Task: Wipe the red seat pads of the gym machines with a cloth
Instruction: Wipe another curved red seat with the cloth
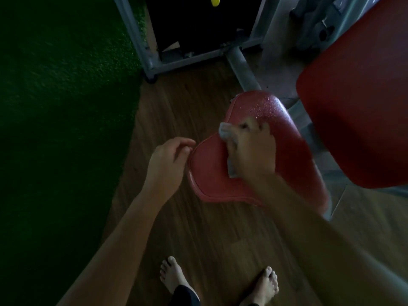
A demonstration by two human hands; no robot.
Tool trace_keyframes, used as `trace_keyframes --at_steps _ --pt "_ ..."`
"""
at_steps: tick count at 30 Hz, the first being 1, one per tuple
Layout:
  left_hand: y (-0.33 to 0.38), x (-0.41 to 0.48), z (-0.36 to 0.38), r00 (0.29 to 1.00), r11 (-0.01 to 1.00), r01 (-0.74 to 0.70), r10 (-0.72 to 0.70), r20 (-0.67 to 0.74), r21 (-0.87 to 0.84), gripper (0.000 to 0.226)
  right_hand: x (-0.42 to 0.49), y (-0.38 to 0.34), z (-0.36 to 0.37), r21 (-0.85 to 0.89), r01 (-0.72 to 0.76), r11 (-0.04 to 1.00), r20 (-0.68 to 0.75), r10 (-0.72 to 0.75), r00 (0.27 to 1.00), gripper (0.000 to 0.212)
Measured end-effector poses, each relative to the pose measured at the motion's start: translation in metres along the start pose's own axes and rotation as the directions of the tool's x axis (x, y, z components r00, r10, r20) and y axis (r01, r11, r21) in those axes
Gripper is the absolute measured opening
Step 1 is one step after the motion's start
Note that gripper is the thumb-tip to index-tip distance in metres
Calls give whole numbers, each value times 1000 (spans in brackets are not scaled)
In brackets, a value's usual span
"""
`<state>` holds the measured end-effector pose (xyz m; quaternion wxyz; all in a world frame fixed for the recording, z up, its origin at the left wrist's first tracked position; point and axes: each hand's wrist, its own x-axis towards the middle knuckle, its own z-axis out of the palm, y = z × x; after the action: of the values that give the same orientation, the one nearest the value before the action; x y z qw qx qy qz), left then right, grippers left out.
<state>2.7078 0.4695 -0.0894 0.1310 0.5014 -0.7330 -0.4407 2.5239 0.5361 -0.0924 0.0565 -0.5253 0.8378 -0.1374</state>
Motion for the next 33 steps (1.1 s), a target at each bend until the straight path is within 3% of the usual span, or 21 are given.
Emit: trace_keyframes --at_steps 5,7,9,11,13,15,16,18,22,24,28,30,33 --pt "23 18 38 995 998 32 -26 -99 58 22 -58 12 -1 73 218 973 -61 -214 975 29" --pt "36 23 55 978 996 61 -48 -204 57 23 -43 34 -3 56 348 936 -34 -346 938 29" --pt "39 25 68 959 978 75 -17 -282 196 25 -6 60 -2 -31 439 898 11 -439 898 31" --pt "36 25 75 941 963 79 12 -337 257 25 42 90 -2 -87 335 938 -27 -338 941 28" --pt "35 24 77 925 962 72 35 -379 264 24 82 117 -4 -84 107 991 -50 -111 993 32" --pt "37 25 79 919 949 74 56 -391 308 24 85 116 -5 -68 -10 998 -74 5 997 30" --pt "37 26 80 919 939 78 62 -389 334 25 75 107 -6 -57 6 998 -93 -12 996 27" --pt "37 27 80 920 926 91 64 -387 368 25 43 89 -5 -8 185 983 -85 -185 979 26" --pt "37 28 80 923 912 115 48 -381 393 24 24 90 -12 32 485 874 71 -486 871 31" --pt "39 29 81 923 906 128 39 -382 403 23 59 96 -13 -22 450 893 66 -448 892 28" --pt "39 29 81 926 904 147 17 -378 402 25 110 102 -13 -74 135 988 55 -131 990 29" --pt "39 29 81 927 905 139 25 -375 403 27 76 97 -14 -75 163 984 41 -160 986 26" --pt "39 30 82 929 901 143 19 -369 409 26 0 90 -26 52 282 958 128 -287 949 27"
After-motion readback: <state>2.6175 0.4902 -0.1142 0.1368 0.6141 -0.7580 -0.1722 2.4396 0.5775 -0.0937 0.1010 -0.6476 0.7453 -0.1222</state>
